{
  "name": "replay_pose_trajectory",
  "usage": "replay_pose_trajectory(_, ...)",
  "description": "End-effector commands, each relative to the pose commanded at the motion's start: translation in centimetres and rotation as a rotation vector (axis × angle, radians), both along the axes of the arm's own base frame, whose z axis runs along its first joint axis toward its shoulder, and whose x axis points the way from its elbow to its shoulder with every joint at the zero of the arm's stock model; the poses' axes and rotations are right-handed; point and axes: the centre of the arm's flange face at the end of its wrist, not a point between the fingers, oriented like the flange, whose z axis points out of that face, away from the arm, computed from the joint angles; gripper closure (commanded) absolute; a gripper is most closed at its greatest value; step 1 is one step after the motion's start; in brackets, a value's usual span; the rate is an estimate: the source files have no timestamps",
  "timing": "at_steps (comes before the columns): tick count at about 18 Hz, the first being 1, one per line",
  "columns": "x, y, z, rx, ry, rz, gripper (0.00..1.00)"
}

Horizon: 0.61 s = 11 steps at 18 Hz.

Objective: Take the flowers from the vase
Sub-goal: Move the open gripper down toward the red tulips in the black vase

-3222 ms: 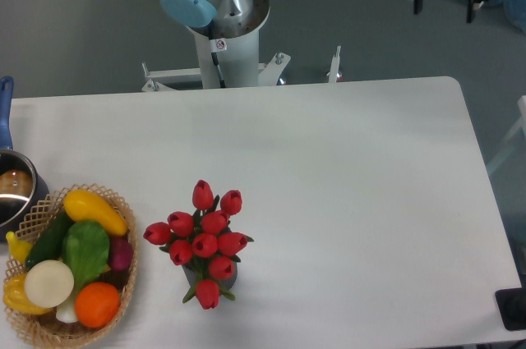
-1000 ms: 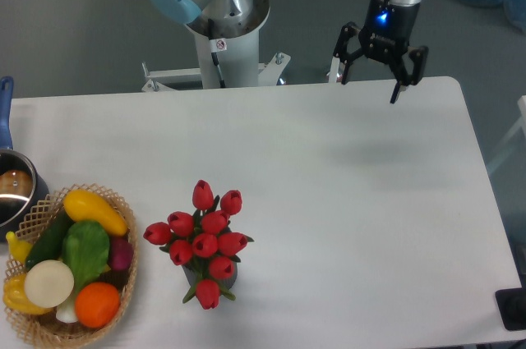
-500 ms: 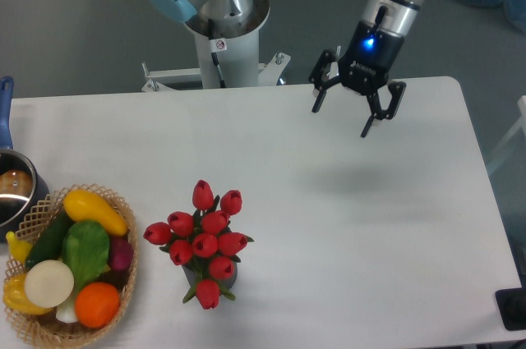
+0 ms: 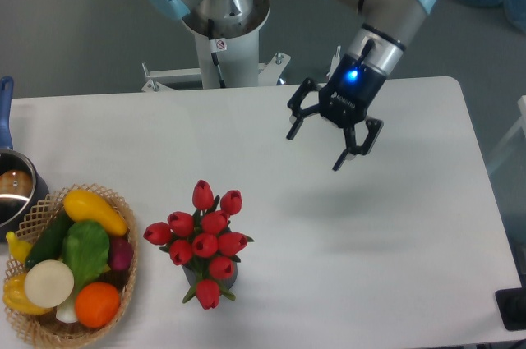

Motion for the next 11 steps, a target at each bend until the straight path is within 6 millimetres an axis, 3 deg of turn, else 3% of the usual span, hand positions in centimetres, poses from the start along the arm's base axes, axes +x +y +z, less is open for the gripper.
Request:
replay_pose_trajectory(6, 0.5, 2.5, -0.3, 0.031, -0.025, -0.028, 0.0)
replay_pose_trajectory(11, 1.1, 4.3, -1.7, 0.044, -0.045, -0.053, 0.0)
